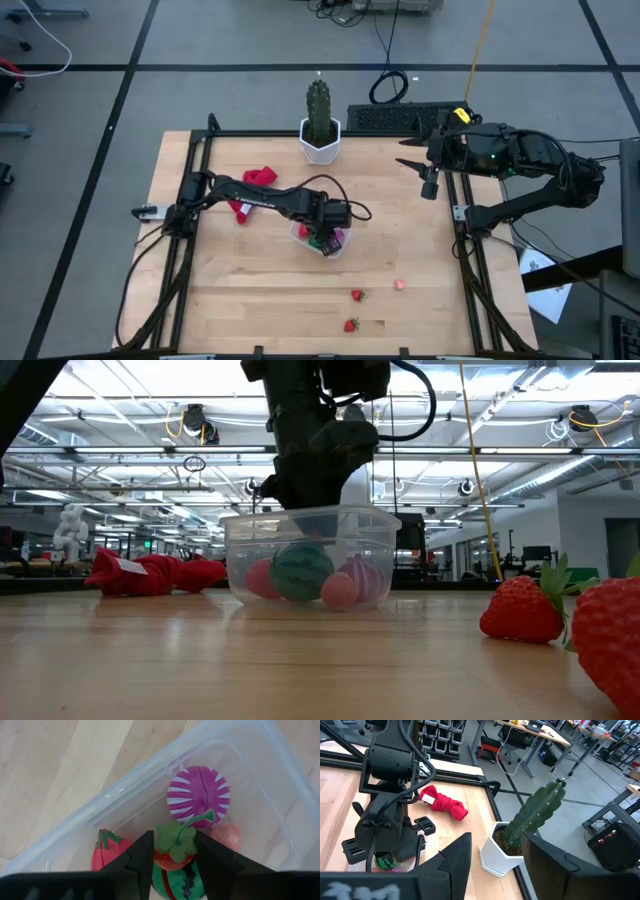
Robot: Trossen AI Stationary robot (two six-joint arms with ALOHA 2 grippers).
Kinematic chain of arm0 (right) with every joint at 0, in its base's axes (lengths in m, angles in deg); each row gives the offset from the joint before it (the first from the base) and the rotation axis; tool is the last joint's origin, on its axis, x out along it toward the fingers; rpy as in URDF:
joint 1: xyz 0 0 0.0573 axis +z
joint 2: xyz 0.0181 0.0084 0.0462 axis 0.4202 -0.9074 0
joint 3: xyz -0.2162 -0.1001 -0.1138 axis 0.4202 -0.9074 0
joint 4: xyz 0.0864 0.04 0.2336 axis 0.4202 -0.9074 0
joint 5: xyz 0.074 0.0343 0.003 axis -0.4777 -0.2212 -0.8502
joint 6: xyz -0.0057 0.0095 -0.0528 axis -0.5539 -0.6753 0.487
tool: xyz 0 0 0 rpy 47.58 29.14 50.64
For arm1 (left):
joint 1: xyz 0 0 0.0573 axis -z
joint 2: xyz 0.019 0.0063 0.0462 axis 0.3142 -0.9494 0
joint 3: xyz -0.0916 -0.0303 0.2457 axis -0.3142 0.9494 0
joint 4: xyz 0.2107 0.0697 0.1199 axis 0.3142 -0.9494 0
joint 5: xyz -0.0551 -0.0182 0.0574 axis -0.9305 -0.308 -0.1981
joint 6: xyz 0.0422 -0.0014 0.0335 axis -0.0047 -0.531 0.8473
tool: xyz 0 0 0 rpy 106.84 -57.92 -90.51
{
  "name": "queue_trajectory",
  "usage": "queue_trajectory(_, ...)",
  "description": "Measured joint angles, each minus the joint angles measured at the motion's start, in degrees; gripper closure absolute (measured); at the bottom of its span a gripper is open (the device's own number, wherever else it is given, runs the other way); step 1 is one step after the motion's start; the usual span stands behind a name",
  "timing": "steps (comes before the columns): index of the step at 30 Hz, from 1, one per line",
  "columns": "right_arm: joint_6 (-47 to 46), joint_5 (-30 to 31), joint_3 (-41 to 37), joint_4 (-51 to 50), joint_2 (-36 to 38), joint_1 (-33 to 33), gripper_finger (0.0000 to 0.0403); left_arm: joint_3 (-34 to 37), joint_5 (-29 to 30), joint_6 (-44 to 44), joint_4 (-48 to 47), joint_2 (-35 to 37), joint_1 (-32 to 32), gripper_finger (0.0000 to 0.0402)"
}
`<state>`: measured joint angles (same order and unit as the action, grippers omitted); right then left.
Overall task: Pick and placing Produce into tupperware
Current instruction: Put the top red strawberry into the transparent container, then put the pink peach into the transparent container
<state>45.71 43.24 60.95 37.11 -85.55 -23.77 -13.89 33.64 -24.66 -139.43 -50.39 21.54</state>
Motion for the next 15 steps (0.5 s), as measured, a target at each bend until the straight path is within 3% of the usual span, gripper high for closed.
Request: queue_trajectory(15, -0.19, -0.19, 0.0, 0.0, 0.0, 0.03, 0.0238, -0.02, 0.02, -0.84, -0.04, 0.0, -1.11, 0.021)
